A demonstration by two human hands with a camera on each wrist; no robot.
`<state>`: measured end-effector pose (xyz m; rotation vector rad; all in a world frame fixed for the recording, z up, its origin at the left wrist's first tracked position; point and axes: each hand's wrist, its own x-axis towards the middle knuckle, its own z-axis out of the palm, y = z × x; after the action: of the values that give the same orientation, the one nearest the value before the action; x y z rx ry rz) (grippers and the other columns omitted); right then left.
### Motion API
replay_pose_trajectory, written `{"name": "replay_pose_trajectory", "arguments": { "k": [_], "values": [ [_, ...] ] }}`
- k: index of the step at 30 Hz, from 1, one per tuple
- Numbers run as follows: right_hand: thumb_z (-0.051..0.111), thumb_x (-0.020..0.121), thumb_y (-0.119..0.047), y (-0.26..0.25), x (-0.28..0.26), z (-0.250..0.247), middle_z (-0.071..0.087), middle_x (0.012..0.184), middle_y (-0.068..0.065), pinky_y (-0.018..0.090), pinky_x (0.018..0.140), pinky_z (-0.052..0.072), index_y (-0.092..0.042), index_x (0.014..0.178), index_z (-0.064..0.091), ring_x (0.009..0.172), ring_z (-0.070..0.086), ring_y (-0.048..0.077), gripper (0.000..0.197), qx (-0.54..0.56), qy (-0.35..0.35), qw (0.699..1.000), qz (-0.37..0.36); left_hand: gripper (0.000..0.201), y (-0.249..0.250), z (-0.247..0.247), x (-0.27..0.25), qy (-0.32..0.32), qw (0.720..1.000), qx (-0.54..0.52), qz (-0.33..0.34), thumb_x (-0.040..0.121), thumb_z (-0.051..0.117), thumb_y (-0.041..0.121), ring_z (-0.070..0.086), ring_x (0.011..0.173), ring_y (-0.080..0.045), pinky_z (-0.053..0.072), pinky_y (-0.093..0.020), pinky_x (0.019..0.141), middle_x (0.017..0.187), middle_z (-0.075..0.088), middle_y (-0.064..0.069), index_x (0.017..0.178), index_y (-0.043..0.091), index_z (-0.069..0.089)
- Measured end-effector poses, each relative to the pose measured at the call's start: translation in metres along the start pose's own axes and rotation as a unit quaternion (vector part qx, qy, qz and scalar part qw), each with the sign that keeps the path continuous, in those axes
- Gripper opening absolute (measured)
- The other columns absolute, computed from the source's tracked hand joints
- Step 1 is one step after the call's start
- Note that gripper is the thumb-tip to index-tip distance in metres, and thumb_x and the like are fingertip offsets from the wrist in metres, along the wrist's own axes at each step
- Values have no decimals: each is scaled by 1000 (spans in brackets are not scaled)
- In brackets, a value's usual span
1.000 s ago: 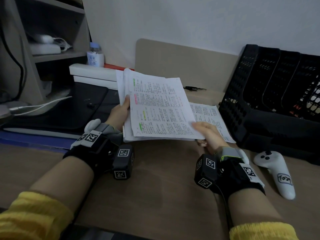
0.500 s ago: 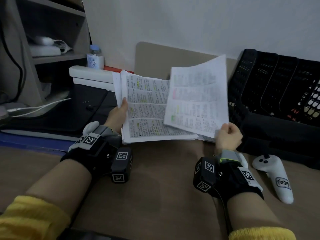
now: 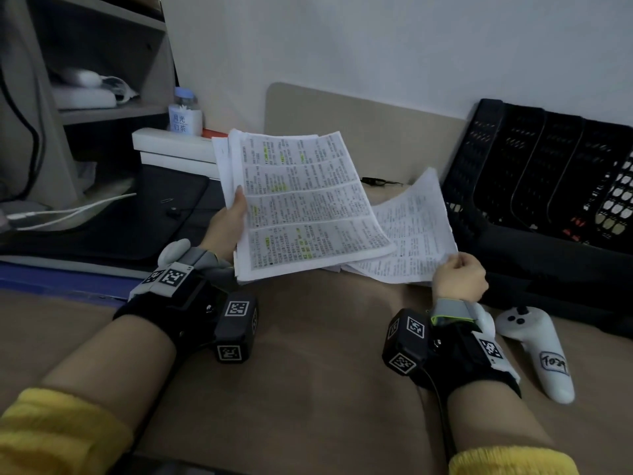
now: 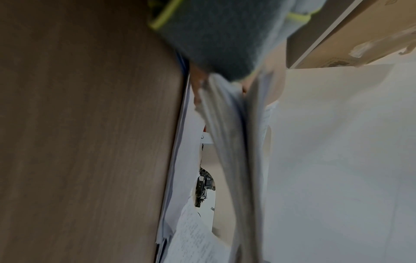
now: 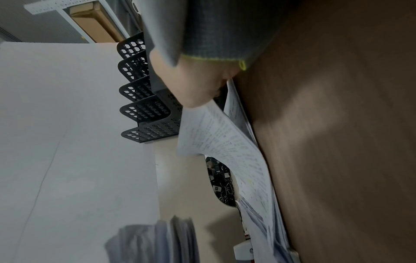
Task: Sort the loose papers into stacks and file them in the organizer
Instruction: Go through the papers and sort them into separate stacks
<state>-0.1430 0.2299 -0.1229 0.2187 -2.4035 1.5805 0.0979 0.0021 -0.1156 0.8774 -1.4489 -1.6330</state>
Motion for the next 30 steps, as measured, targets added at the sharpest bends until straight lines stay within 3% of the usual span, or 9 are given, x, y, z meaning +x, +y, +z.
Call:
{"name": "replay_pose_trajectory", "arguments": {
  "k": [4,8,12,15,18,21,24,27,30],
  "values": [
    [51,94,-34,-1,-4,0,55,130,18,44,95,42,-12,135,46,119,51,38,47,42,-46,995,75,58,-2,0,1,8,1000,-4,-2,94,41,60,66,103,-21,51,-38,91,117,69,-5,122,15,65],
    [59,85,-43,-3,-8,4,52,133,15,44,96,46,-21,144,30,115,54,38,70,102,-90,986,101,56,-1,1,2,14,1000,6,4,95,40,59,66,101,-20,51,-38,91,113,69,-3,119,16,65],
    [56,79,-20,-1,-13,10,51,134,15,52,88,53,-34,147,17,101,64,40,80,70,-136,984,87,55,-2,1,3,7,1000,-1,2,94,40,60,67,102,-21,51,-40,93,114,70,-3,117,17,66],
    [43,79,-3,-2,-12,7,51,133,12,50,87,54,-35,145,26,101,63,39,75,88,-128,986,67,53,-1,1,2,10,1000,-5,4,96,39,56,66,96,-17,52,-32,81,113,69,-2,120,16,64],
    [41,81,1,-2,-9,5,53,123,7,44,85,54,-29,138,42,91,63,28,63,107,-104,987,59,54,-2,2,2,7,1000,-13,4,96,39,56,66,101,-19,51,-35,88,116,68,-3,122,16,64],
    [41,81,0,0,-6,8,55,128,10,43,85,54,-27,133,49,101,63,33,59,108,-87,987,83,54,-2,3,1,11,1000,-16,1,97,39,55,66,96,-17,51,-30,76,114,68,-4,123,14,63],
    [44,82,0,4,-3,8,62,117,10,42,87,54,-22,135,49,103,63,33,58,92,-69,989,97,54,-3,4,1,8,1000,-20,0,97,40,54,67,94,-17,53,-32,79,112,69,-4,123,13,63],
    [49,83,0,7,0,8,55,131,15,40,96,46,-17,138,45,117,54,35,58,46,-62,995,68,54,-3,4,2,13,1000,-27,-5,97,42,54,67,96,-19,53,-33,80,114,69,-5,122,12,64],
    [51,84,-1,4,-3,7,42,138,17,43,95,42,-19,138,40,116,50,39,58,8,-79,995,53,52,-3,4,1,15,999,-31,-1,97,42,53,67,91,-16,54,-33,79,111,69,-4,122,12,64]
  ]
}}
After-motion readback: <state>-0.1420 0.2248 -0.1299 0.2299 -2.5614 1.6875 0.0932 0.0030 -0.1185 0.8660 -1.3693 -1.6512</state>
